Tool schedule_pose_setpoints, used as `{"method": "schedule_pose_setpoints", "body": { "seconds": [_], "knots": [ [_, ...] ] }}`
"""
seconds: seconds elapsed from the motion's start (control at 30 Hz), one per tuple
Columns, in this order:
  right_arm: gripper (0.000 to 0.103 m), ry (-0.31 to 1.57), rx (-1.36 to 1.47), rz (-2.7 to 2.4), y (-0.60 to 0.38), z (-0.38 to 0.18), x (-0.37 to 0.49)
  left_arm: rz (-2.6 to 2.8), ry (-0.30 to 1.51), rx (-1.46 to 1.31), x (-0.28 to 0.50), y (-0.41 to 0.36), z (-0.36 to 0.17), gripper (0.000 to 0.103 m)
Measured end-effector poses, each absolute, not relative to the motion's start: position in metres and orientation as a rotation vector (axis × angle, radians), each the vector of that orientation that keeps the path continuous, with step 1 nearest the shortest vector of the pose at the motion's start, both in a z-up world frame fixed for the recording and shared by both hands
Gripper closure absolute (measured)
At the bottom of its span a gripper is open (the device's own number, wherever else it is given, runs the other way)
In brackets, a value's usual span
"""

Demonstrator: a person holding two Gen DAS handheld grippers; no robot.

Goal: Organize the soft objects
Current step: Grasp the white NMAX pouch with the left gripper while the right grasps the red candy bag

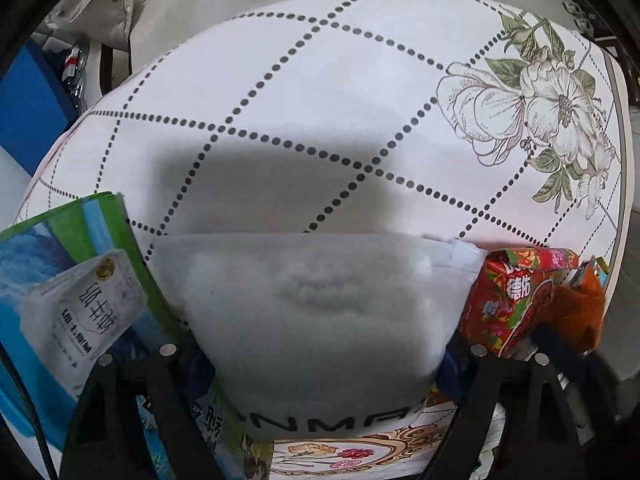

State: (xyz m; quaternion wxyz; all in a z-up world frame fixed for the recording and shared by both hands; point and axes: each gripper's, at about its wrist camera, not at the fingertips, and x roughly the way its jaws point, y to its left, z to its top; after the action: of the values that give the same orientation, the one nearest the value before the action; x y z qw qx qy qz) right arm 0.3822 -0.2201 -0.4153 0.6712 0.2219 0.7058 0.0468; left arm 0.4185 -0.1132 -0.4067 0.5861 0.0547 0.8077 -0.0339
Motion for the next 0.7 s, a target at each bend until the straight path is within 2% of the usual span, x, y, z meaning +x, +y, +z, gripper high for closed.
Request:
{"method": "schedule_pose_setpoints", "body": {
  "seconds": [0.27,0.33,0.37,0.6,0.7],
  "knots": [
    [0.039,1.639,0.409,0.100,-0.199,-0.436,0.398,-0.081,1.883,0.126,0.416,-0.111,-0.417,0.017],
    [0.050,1.647,0.330,0.087,-0.187,-0.437,0.396,-0.077,1.887,0.128,0.427,-0.109,-0.418,0.017],
    [0.051,1.654,0.318,0.087,-0.186,-0.436,0.397,-0.075,1.884,0.131,0.427,-0.106,-0.416,0.018],
    [0.054,1.765,0.202,0.092,-0.194,-0.443,0.326,-0.116,1.878,0.196,0.371,-0.123,-0.413,0.021],
    [0.053,1.798,0.210,0.078,-0.199,-0.448,0.299,-0.130,1.873,0.208,0.343,-0.130,-0.421,0.018]
  ]
}}
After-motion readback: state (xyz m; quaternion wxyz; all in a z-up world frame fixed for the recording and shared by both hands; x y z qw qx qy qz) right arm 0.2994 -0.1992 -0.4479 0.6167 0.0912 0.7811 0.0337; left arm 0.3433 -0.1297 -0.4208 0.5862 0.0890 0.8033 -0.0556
